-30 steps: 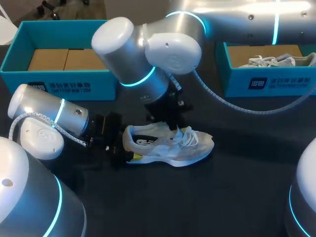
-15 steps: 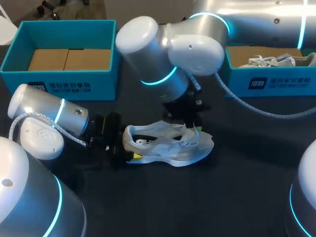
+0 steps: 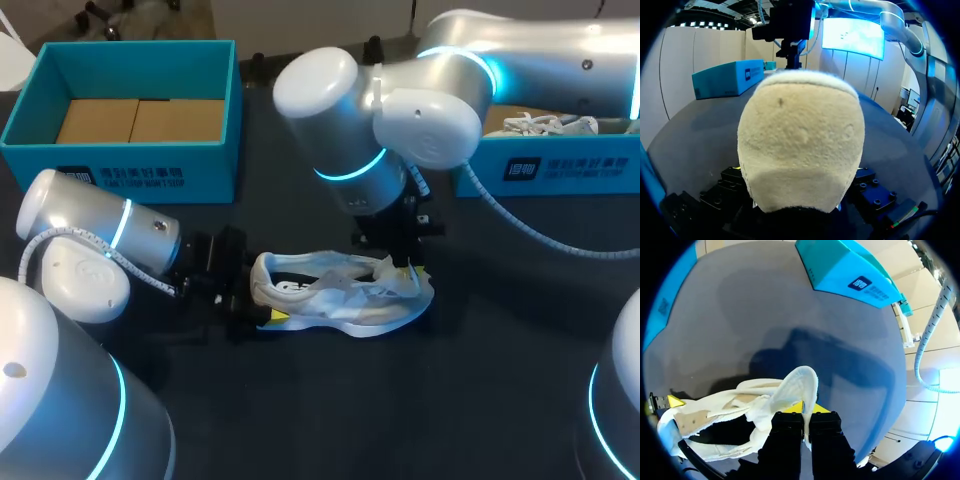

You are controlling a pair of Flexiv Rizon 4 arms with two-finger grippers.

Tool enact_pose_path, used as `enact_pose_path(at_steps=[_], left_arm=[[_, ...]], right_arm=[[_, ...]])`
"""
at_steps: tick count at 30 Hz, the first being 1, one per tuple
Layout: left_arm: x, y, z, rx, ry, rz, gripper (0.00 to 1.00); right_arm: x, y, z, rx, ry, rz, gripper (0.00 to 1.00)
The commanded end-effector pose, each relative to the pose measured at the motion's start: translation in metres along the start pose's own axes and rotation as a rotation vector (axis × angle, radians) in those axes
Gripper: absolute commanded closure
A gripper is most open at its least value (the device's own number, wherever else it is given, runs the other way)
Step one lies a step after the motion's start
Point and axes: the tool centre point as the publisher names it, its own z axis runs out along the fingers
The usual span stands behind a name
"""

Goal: Take the shoe out of the shoebox, open the shoe tongue, remove and reinsert the insole, then place the shoe into the shoebox

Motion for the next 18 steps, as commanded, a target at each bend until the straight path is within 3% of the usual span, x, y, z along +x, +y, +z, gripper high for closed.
enact_pose_path(at_steps=[1,2,5,6,7,8,9,18], left_arm=[[-0.001,0.002,0.0,-0.006,-0.001,-0.001,1.0],[-0.001,0.002,0.0,-0.006,-0.001,-0.001,1.0],[-0.001,0.002,0.0,-0.006,-0.001,-0.001,1.0],[-0.001,0.002,0.0,-0.006,-0.001,-0.001,1.0],[-0.001,0.002,0.0,-0.006,-0.001,-0.001,1.0],[-0.001,0.002,0.0,-0.006,-0.001,-0.001,1.0],[-0.001,0.002,0.0,-0.006,-0.001,-0.001,1.0],[-0.001,0.002,0.0,-0.006,-0.001,-0.001,1.0]], right_arm=[[-0.001,0.001,0.011,0.001,-0.001,0.042,0.92],[-0.002,0.001,0.013,0.003,-0.003,0.043,0.71],[-0.001,0.0,0.012,0.005,-0.011,0.046,0.57],[0.0,-0.001,0.012,0.006,-0.015,0.051,0.43],[0.001,-0.002,0.01,0.006,-0.017,0.053,0.09],[0.001,-0.002,0.01,0.006,-0.017,0.053,0.09],[0.002,-0.003,0.008,0.006,-0.019,0.055,0.0],[0.013,-0.008,-0.012,-0.021,-0.036,0.047,0.0]])
